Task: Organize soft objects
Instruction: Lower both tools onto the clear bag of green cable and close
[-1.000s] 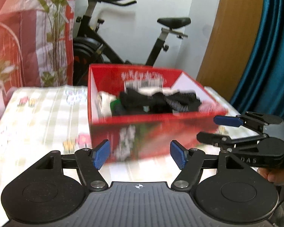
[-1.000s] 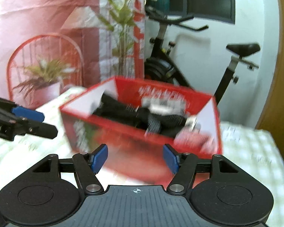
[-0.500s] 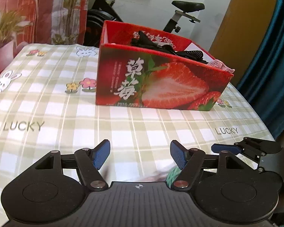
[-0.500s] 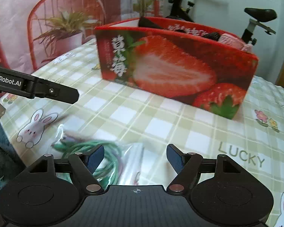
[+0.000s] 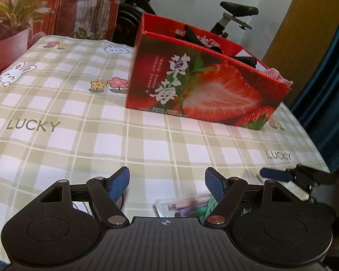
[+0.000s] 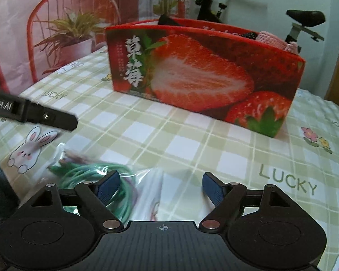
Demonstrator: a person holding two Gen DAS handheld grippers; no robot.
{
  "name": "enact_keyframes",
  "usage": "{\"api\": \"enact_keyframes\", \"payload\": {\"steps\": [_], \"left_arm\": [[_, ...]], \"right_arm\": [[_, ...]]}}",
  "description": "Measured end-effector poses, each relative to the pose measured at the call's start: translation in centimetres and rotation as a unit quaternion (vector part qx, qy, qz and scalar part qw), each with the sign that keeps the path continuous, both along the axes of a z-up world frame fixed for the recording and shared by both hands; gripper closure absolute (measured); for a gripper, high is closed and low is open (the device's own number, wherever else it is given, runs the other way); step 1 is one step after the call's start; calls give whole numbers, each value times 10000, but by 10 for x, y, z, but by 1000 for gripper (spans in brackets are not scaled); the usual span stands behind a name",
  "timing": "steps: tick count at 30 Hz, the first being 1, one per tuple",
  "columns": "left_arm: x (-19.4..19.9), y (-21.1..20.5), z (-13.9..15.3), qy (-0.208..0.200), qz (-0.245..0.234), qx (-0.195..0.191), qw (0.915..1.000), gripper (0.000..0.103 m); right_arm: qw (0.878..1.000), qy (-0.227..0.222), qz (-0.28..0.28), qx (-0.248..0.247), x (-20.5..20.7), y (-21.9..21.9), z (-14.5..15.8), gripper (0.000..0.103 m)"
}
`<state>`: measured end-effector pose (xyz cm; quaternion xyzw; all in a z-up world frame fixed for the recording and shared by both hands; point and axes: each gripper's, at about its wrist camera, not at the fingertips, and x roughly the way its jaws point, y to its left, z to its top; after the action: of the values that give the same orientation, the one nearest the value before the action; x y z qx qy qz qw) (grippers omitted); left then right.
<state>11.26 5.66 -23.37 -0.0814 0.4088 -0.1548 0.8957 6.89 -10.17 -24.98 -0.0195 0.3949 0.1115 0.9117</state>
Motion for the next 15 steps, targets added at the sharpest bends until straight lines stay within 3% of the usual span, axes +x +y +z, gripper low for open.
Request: {"api": "enact_keyframes", "payload": {"steps": [9,11,15], "left_arm": [[-3,-1,-5,151,-192,-161,9996,27],[-4,-2,-6,191,-233,-183,9994,27],[-6,-2,-8,313,-286,-265,9987,29]], "right_arm": [[9996,-86,-269,-50,2,-6,0,27],[9982,-42,-530,-286,4,-9,-2,42],[9941,109,-1076,12,4,-31,-5,44]]}}
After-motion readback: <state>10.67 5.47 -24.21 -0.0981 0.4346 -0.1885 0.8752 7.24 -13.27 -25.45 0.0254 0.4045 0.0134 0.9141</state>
